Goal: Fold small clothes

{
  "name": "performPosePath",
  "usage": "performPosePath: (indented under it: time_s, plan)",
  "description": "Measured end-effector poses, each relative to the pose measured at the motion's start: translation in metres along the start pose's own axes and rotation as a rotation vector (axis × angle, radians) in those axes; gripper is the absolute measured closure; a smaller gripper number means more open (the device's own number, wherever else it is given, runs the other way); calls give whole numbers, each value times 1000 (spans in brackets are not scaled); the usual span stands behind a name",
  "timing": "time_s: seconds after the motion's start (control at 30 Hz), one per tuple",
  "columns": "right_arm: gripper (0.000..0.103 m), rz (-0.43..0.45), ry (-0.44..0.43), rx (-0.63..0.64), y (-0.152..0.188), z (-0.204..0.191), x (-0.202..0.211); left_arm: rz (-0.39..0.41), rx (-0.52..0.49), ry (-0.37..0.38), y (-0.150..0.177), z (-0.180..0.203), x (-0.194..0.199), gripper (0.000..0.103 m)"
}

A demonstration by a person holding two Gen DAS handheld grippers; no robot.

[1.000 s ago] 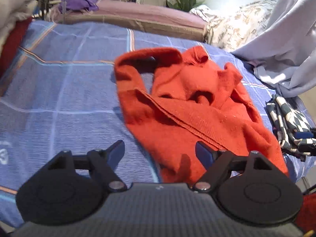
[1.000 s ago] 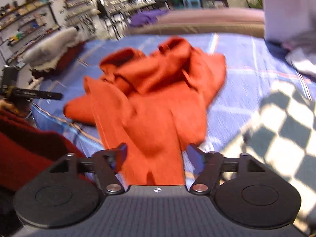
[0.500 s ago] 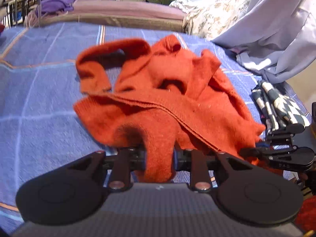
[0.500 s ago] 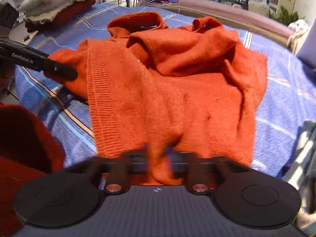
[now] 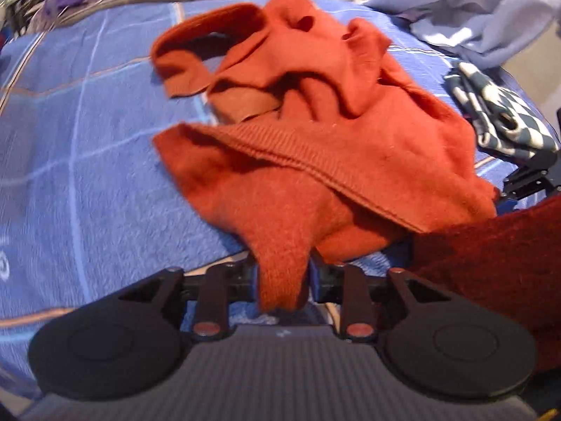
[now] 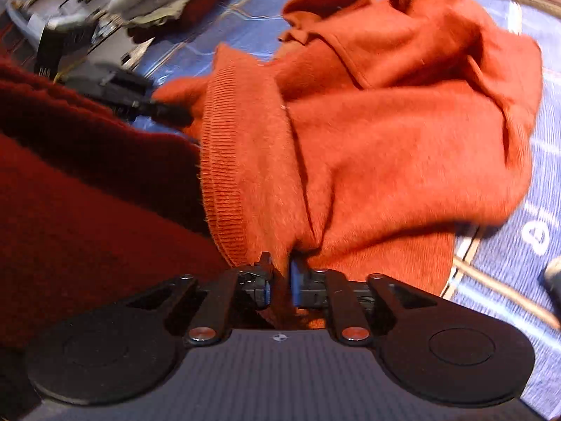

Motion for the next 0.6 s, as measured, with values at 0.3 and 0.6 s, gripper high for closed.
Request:
performPosePath:
  time_s: [0.3,0.6]
  plan:
    - [0,378,110,30,-92,16,67,48,30,-304,-15,-53,39,14]
    - [0,351,320,477,-155,-30,-44,158,70,-269,-44,-24,37,7]
Point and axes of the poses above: each gripper's, at about its wrist camera, not at the fingertips, and x roughly against the way its jaws point, z to its right, y to its underside, the point moved 6 cm from there along -x, roughly the way its jaws point
